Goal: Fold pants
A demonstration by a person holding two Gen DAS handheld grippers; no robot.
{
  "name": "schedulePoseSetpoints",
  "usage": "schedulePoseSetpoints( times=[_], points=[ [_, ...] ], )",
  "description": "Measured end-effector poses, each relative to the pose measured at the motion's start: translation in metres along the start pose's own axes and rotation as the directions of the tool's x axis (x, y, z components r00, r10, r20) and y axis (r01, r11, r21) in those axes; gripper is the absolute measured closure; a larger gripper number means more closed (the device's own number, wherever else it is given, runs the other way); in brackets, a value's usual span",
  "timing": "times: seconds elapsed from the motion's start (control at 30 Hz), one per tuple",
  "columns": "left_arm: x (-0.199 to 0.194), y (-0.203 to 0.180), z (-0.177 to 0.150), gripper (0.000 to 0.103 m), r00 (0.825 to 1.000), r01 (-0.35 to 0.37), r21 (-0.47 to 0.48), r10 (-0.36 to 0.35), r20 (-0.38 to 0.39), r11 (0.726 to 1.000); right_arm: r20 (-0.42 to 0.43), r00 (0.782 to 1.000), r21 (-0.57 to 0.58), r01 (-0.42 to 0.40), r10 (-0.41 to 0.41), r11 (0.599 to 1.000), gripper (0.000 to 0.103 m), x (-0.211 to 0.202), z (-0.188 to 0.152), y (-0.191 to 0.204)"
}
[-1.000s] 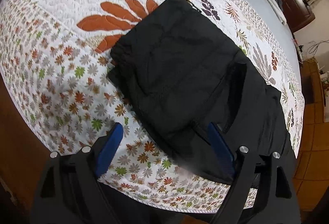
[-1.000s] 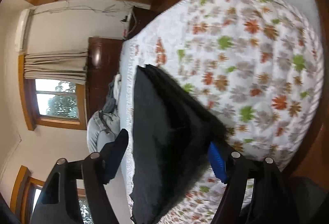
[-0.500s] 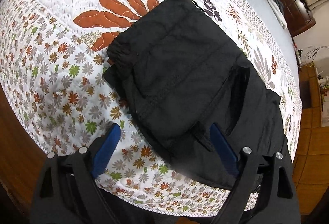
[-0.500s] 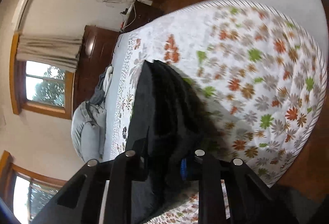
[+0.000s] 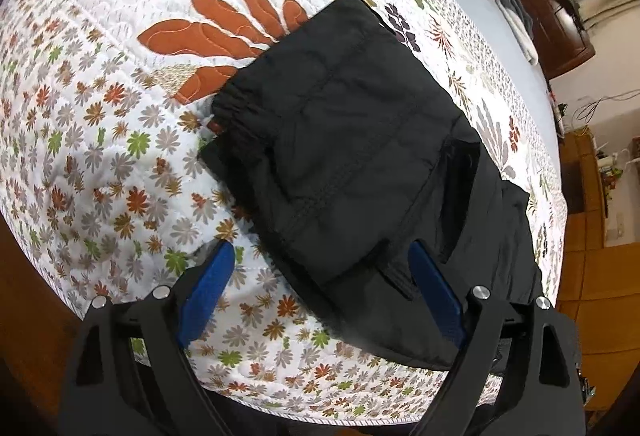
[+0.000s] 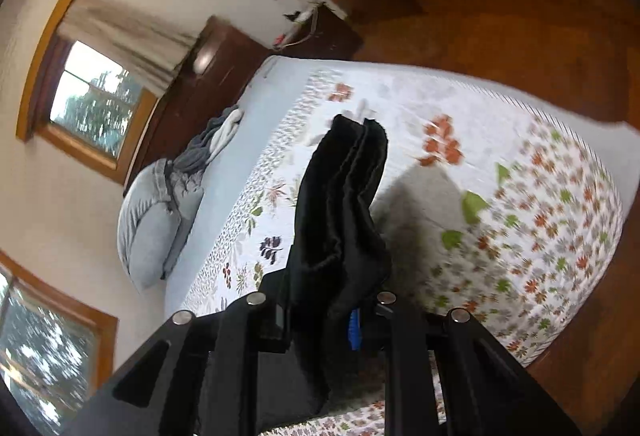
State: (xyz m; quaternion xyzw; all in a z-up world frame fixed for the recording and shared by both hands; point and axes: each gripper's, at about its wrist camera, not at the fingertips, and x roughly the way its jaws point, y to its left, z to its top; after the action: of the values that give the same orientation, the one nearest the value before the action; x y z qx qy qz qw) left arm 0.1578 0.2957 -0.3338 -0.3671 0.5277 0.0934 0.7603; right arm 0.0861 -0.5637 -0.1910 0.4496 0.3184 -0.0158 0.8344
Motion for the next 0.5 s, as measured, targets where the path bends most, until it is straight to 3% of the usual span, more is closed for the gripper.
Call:
schedulePoseSetpoints(
  times=[0.5],
  points=[
    [-0.021,0.011,-0.007,0.015,0.984,0.004,0.078,-0.018,0.175,0.997,0.037,0.998,-0.298,0.057,-0.048,0.953,0.083,-0.018,-0.022,0.145]
  ],
)
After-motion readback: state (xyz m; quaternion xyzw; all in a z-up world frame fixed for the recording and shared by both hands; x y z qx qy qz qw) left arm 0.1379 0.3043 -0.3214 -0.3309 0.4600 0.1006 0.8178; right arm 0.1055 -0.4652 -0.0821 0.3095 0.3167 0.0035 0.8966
